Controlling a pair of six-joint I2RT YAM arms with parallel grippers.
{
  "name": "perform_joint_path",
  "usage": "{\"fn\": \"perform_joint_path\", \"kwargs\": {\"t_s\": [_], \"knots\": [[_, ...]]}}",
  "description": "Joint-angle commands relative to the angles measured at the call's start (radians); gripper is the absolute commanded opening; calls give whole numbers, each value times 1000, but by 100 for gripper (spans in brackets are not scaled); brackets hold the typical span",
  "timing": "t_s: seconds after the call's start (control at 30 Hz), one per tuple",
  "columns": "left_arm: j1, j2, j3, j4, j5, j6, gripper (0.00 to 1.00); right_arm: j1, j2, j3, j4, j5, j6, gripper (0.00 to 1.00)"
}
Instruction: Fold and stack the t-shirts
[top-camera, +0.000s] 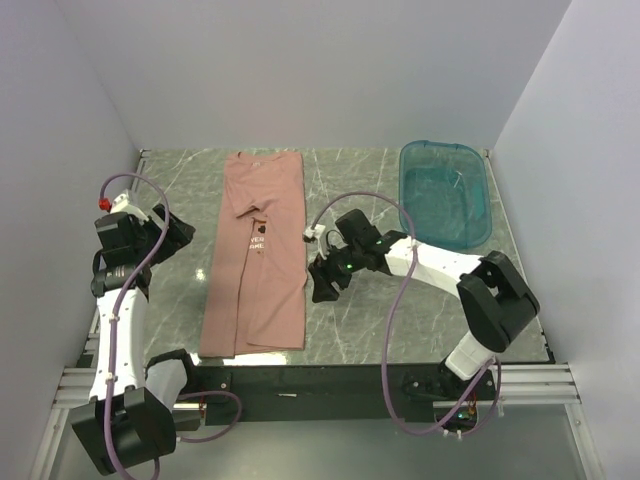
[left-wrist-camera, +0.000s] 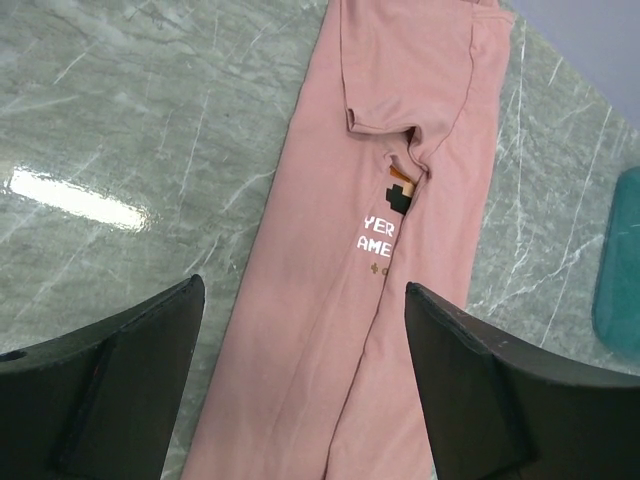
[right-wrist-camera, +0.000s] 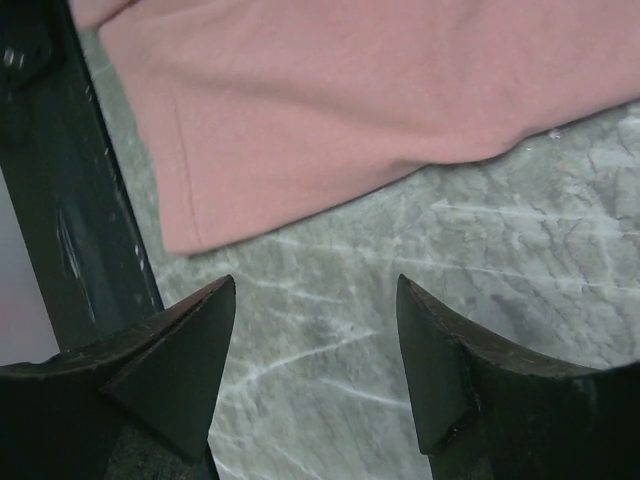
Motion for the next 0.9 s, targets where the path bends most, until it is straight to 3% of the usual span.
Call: {"fn": "perform_joint_path", "kwargs": {"t_s": [0.0, 0.17, 0.33, 0.7, 0.87], "knots": [[1, -29, -8, 19, -9, 14, 86, 8, 29, -31, 123, 44, 186, 72], [0, -35, -10, 19, -7, 14, 86, 18, 42, -76, 256, 157, 409, 72], [0, -35, -8, 21, -10, 14, 86, 25, 64, -140, 376, 112, 543, 71], [0, -46, -8, 18, -19, 17, 86, 90, 176, -117, 400, 115, 674, 68], [1, -46, -8, 15, -22, 17, 86, 110, 205, -105, 381, 165, 691, 61]]}}
